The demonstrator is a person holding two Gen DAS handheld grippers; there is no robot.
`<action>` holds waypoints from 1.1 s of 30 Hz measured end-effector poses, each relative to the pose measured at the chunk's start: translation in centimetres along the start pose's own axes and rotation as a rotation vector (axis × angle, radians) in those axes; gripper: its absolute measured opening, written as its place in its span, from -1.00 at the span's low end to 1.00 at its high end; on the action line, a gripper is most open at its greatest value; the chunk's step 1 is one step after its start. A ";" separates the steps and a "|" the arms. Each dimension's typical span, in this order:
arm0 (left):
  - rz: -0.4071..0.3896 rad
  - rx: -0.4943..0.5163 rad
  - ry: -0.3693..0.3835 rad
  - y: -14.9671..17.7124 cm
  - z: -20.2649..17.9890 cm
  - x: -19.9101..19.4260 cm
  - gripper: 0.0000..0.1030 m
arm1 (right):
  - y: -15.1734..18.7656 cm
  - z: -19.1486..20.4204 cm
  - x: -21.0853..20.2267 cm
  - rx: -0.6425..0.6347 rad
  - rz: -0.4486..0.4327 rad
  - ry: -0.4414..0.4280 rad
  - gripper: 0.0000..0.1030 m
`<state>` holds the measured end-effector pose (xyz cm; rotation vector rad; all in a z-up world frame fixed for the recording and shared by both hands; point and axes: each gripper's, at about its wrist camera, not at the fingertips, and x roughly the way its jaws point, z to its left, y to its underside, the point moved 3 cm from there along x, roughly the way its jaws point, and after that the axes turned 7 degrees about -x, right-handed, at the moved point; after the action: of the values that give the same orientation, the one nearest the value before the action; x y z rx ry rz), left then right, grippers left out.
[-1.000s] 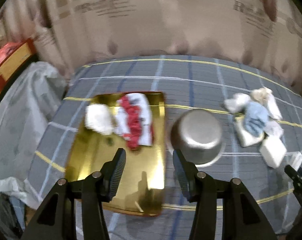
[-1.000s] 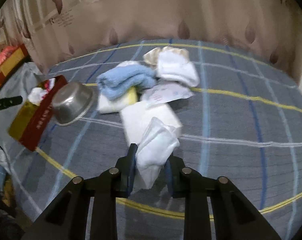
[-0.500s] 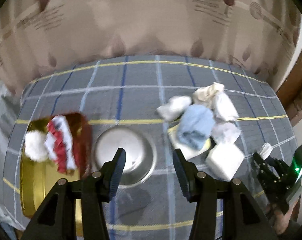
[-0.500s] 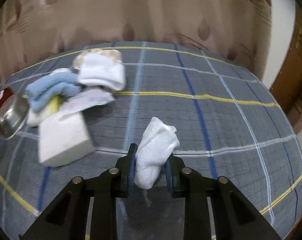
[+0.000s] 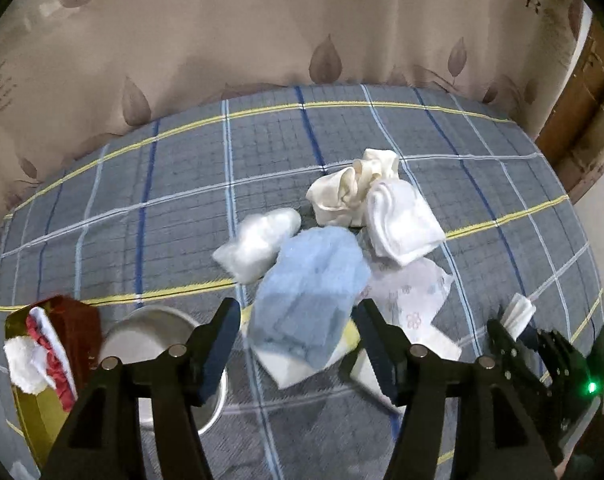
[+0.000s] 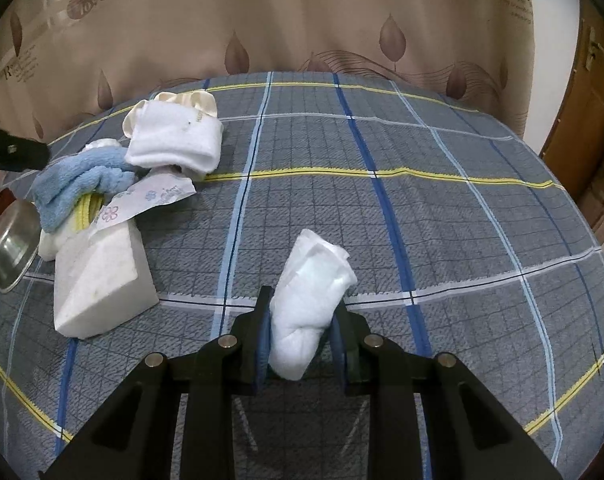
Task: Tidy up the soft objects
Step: 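Grasp the blue fuzzy towel with the left tool while the right tool lifts the white cloth, then carry the blue fuzzy towel with the left tool into the gold tray and release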
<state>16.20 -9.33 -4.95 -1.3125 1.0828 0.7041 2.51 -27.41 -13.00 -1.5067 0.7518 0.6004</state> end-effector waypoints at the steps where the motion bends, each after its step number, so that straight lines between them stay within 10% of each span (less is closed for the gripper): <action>1: 0.010 -0.004 0.003 -0.1 0.0 0.4 0.21 | 0.0 0.0 0.1 0.000 0.001 -0.002 -0.54; 15: 0.074 -0.108 0.058 -0.9 1.4 4.8 0.19 | 0.0 0.0 0.1 -0.005 0.001 -0.014 -0.47; 17: 0.077 -0.127 0.080 -1.0 1.5 4.5 -0.42 | 0.0 0.1 0.1 -0.007 0.001 -0.013 -0.46; 33: 0.043 -0.152 0.169 0.2 1.7 -1.2 -0.56 | 0.0 0.2 0.1 -0.010 0.002 -0.008 -0.46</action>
<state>15.99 -7.44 -4.07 -1.5038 1.2155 0.7287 2.56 -27.21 -13.11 -1.5122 0.7453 0.6120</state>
